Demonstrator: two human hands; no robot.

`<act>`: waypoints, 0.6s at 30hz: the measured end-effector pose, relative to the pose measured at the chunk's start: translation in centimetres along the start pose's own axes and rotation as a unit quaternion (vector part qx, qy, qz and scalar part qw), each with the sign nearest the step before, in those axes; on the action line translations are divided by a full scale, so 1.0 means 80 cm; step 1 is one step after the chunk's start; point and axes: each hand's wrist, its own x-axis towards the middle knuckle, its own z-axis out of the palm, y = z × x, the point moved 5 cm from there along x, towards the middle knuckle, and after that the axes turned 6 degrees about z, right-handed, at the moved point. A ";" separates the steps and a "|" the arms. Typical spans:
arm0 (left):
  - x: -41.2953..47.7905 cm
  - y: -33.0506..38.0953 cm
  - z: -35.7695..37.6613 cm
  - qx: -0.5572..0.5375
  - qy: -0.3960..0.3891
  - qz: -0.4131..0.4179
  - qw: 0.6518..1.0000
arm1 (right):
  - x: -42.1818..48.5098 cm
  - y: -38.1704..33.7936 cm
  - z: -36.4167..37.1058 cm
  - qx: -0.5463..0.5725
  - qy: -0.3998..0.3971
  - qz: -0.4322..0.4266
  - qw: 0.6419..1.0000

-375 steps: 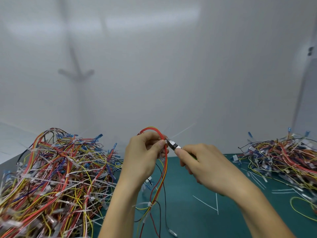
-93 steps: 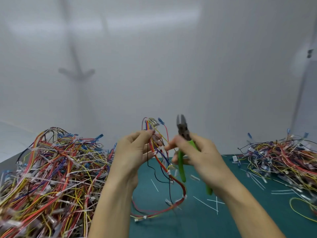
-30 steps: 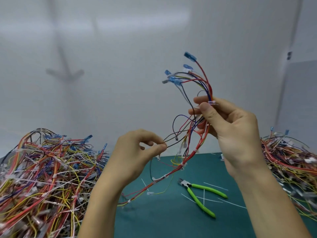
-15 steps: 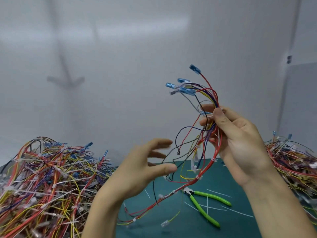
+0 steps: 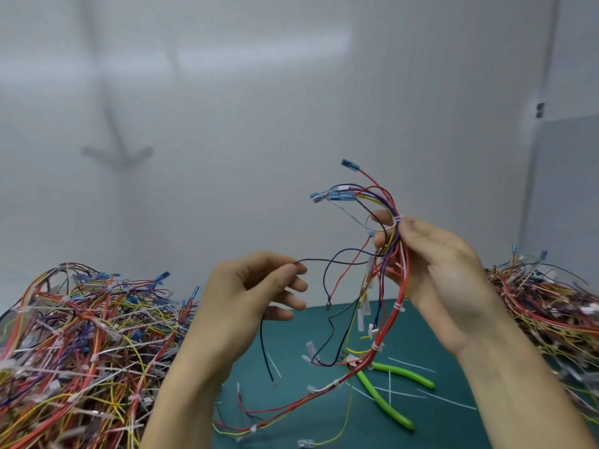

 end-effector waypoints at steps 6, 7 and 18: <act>0.001 0.004 0.001 0.127 -0.005 0.019 0.992 | 0.000 0.004 0.009 -0.007 -0.020 0.002 1.000; 0.001 0.005 0.006 0.146 -0.015 0.024 0.989 | -0.001 0.005 0.011 -0.010 -0.024 0.002 1.000; -0.001 0.015 0.041 0.076 -0.067 0.053 0.993 | -0.008 0.023 0.047 -0.016 -0.067 0.011 0.998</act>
